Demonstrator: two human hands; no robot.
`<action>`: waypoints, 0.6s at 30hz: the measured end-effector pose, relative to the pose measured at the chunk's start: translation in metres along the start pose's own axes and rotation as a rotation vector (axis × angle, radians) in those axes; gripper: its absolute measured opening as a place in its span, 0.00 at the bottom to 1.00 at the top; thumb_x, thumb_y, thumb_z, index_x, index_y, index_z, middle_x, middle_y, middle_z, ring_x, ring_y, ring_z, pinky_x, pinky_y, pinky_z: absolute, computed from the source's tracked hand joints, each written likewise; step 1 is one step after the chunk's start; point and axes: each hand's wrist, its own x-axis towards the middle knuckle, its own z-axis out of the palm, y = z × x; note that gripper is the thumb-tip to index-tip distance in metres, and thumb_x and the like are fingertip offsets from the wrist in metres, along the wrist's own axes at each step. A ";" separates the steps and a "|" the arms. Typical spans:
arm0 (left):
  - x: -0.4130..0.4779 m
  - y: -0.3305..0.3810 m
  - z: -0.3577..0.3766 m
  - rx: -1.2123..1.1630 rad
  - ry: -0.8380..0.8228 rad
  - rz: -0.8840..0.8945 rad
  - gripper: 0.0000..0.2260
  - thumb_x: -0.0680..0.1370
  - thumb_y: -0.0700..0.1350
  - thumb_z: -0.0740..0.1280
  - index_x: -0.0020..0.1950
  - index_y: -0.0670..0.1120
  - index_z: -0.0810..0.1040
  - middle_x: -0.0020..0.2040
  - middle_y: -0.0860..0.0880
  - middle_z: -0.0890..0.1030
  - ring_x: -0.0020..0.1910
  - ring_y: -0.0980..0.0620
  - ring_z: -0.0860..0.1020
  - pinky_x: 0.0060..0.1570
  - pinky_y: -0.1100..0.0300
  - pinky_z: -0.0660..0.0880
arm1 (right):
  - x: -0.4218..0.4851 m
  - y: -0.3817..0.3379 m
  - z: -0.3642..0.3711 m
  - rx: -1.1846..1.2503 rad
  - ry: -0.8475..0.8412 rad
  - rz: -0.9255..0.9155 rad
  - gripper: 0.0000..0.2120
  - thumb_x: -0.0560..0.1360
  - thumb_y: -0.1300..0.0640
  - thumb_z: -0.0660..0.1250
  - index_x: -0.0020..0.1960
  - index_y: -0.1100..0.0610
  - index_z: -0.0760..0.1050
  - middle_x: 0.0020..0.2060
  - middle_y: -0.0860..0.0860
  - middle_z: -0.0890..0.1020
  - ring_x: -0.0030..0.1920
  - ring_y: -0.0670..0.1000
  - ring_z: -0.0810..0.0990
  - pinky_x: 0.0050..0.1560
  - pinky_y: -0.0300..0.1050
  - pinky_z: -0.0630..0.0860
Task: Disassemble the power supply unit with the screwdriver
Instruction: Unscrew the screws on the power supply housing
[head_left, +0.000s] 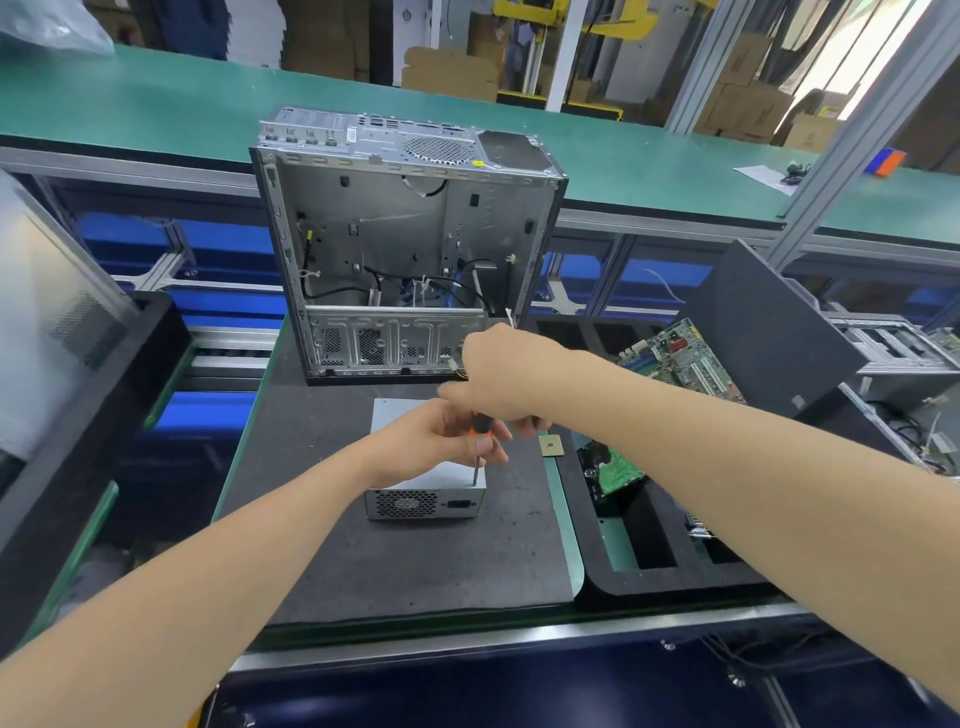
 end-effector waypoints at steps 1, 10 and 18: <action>0.000 0.001 0.000 -0.006 -0.006 0.007 0.11 0.85 0.41 0.68 0.68 0.46 0.79 0.63 0.40 0.81 0.60 0.42 0.83 0.65 0.42 0.79 | 0.001 0.002 -0.002 -0.012 -0.029 -0.034 0.19 0.80 0.49 0.62 0.38 0.62 0.76 0.19 0.52 0.79 0.17 0.53 0.78 0.21 0.40 0.76; -0.002 0.002 -0.006 -0.021 -0.007 -0.026 0.10 0.85 0.40 0.67 0.66 0.41 0.79 0.56 0.47 0.87 0.58 0.49 0.85 0.62 0.53 0.80 | 0.003 0.009 -0.011 -0.248 -0.110 -0.471 0.06 0.69 0.61 0.72 0.43 0.52 0.79 0.42 0.51 0.84 0.47 0.52 0.83 0.44 0.51 0.81; -0.001 0.002 -0.002 -0.019 0.021 -0.034 0.09 0.84 0.37 0.68 0.63 0.36 0.79 0.52 0.46 0.87 0.56 0.48 0.85 0.60 0.54 0.81 | 0.001 0.011 -0.006 -0.228 -0.081 -0.444 0.09 0.71 0.55 0.72 0.50 0.51 0.78 0.46 0.44 0.74 0.50 0.51 0.78 0.45 0.54 0.80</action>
